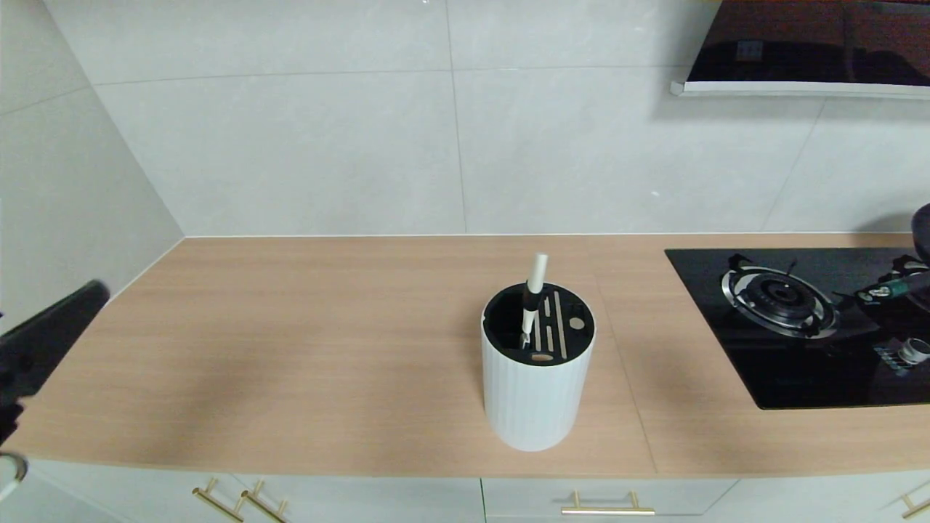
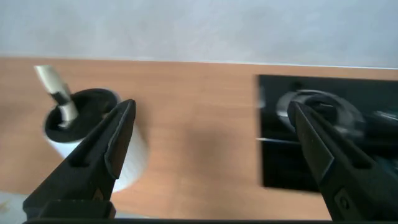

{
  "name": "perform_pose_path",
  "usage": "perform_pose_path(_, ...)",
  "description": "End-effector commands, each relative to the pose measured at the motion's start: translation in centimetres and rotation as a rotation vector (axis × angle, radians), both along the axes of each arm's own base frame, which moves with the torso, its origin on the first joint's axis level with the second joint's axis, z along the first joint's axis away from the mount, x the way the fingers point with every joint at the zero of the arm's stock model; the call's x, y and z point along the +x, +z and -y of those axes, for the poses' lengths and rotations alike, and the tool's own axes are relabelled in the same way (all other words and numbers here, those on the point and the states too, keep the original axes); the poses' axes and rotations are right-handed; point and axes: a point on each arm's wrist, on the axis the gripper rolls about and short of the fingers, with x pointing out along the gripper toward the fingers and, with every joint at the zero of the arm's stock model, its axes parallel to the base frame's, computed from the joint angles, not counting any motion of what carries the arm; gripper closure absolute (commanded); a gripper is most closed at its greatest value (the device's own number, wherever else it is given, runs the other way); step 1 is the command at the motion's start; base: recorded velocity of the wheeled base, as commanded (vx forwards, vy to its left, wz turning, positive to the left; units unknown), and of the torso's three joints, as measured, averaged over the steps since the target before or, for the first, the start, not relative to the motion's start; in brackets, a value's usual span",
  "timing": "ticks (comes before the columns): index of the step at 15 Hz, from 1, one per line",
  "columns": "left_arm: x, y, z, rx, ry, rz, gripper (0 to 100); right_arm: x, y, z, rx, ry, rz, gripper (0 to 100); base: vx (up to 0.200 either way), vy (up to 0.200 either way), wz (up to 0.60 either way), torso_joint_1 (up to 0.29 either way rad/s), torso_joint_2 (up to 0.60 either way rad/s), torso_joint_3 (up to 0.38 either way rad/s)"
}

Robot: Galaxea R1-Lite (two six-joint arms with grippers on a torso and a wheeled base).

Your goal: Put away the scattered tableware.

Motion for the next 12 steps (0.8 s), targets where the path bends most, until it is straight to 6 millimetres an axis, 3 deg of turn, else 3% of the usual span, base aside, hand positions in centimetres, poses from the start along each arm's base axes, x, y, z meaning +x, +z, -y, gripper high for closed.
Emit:
perform_pose_path(1,-8.2,-3.5,-3.1,-0.001,0.024,0.057,0,-7.7,-3.3,2.3,-0.024,-0.058,0.125,0,0.0,0.0,0.0,0.0,0.0,0.0)
perform_pose_path(2,-8.7,-3.9,-3.2,0.003,0.013,0.063,0,-8.3,-3.6,2.4,-0.032,-0.057,0.131,0,0.0,0.0,0.0,0.0,0.0,0.0)
perform_pose_path(4,-12.0,-6.2,-3.7,0.016,-0.024,0.083,0,-10.1,-4.8,2.4,-0.07,-0.127,0.15,0,0.0,0.0,0.0,0.0,0.0,0.0)
perform_pose_path(7,-11.8,-6.7,-3.6,-0.009,0.146,0.042,0,-10.0,-5.1,2.1,-0.068,-0.205,0.137,0,0.0,0.0,0.0,0.0,0.0,0.0)
perform_pose_path(10,-12.2,-7.4,-3.0,-0.008,0.274,0.048,0,-10.1,-8.3,1.5,-0.081,-0.268,0.119,0,0.0,0.0,0.0,0.0,0.0,0.0)
perform_pose_path(11,-12.4,-9.1,-2.7,0.01,0.27,0.061,0,-9.5,-9.2,1.6,-0.067,-0.31,0.096,0,0.0,0.0,0.0,0.0,0.0,0.0)
perform_pose_path(12,-11.5,-10.9,-2.7,0.035,0.287,-0.005,0,-8.8,-10.3,1.6,-0.057,-0.342,0.081,0,0.0,0.0,0.0,0.0,0.0,0.0)
